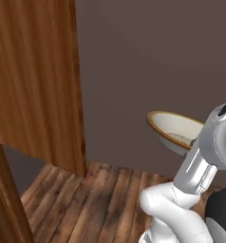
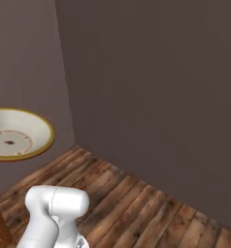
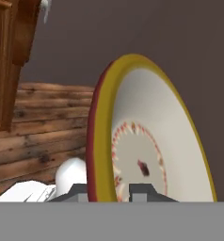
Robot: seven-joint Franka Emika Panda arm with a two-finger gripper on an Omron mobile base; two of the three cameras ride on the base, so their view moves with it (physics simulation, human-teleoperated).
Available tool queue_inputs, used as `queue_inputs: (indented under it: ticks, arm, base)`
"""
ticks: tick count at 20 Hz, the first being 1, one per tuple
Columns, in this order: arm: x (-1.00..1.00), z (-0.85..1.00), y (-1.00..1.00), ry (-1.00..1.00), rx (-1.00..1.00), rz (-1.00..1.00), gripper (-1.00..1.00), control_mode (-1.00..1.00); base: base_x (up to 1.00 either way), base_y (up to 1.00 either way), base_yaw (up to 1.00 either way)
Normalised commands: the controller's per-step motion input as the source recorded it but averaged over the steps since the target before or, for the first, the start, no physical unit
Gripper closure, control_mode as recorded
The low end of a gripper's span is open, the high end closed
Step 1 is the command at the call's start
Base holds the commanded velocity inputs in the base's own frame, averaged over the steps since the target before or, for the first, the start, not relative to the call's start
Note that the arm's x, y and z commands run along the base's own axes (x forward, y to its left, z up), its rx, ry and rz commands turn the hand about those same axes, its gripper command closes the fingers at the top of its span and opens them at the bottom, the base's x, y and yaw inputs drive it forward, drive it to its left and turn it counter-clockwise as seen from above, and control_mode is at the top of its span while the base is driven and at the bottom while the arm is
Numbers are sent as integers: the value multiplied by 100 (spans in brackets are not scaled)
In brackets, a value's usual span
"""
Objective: Move the bowls from the cabinet to the plates on the dining table.
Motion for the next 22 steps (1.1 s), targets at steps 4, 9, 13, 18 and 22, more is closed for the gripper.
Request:
queue_inputs:
  ticks: [4,9,13,18,22]
  arm:
    - [0,0,0,0,0,0,100,100]
    - [0,0,0,0,0,0,100,100]
    - [0,0,0,0,0,0,100,100]
    - [0,0,0,0,0,0,100,100]
    - [0,0,0,0,0,0,100,100]
  base:
    - [36,-43,-45]
    - [53,-50,-45]
    - [57,-58,-41]
    - [34,-67,-44]
    - [25,-69,-50]
